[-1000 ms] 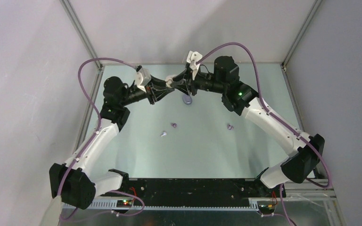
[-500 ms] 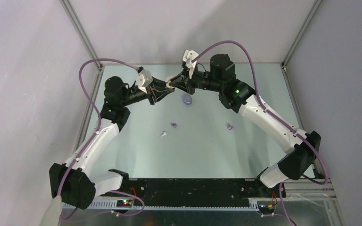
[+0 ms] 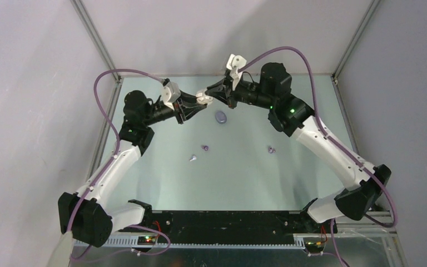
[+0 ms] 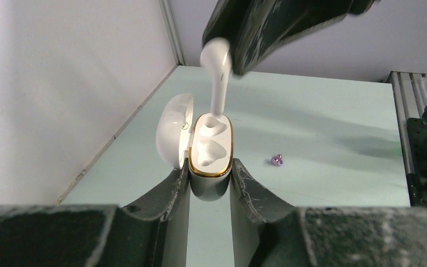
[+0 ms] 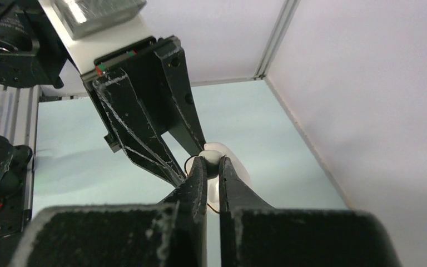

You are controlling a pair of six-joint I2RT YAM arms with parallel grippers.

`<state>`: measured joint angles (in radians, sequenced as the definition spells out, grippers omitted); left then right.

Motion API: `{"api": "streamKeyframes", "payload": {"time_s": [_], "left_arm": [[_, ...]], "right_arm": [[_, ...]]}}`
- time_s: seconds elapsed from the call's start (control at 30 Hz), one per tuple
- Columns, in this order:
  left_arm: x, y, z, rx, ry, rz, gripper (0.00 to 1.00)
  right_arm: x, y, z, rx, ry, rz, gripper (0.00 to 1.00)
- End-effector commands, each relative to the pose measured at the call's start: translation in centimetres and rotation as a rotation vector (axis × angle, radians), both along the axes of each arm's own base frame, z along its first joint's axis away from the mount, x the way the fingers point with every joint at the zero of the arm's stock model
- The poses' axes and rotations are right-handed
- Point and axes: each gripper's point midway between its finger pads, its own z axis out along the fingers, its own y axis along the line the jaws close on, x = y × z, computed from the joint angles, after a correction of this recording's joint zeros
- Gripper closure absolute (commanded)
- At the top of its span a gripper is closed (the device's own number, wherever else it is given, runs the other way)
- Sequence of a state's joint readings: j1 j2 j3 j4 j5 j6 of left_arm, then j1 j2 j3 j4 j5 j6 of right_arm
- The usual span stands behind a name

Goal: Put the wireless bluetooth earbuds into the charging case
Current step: Pick up the right earbud from the left side groove of the charging case, then insert the right earbud into the right side groove of the charging case.

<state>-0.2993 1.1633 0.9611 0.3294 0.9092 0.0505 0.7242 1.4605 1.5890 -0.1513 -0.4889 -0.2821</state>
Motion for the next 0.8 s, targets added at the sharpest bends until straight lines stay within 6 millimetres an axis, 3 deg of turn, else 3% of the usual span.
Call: {"api": "streamKeyframes", "payload": {"time_s": [0.0,0.23,0.77], "left_arm": [[0.2,0.0,0.9,-0.031,-0.019,0.019,1.0],[0.1,0.0,1.5,-0.086,0.032,0.033,1.0],[-0.3,-0.2,2.4,-0.096,0.016,0.003,1.0]], "right_arm": [[-0.9,-2.1,5.3,0.076,-0.122,-0.047,1.0],[-0.7,-3.1,3.6,-0.004,-0.199,-0.074,1.0],[1.1,-2.2,1.5,-0.05,-0.214,-0.139,1.0]]}}
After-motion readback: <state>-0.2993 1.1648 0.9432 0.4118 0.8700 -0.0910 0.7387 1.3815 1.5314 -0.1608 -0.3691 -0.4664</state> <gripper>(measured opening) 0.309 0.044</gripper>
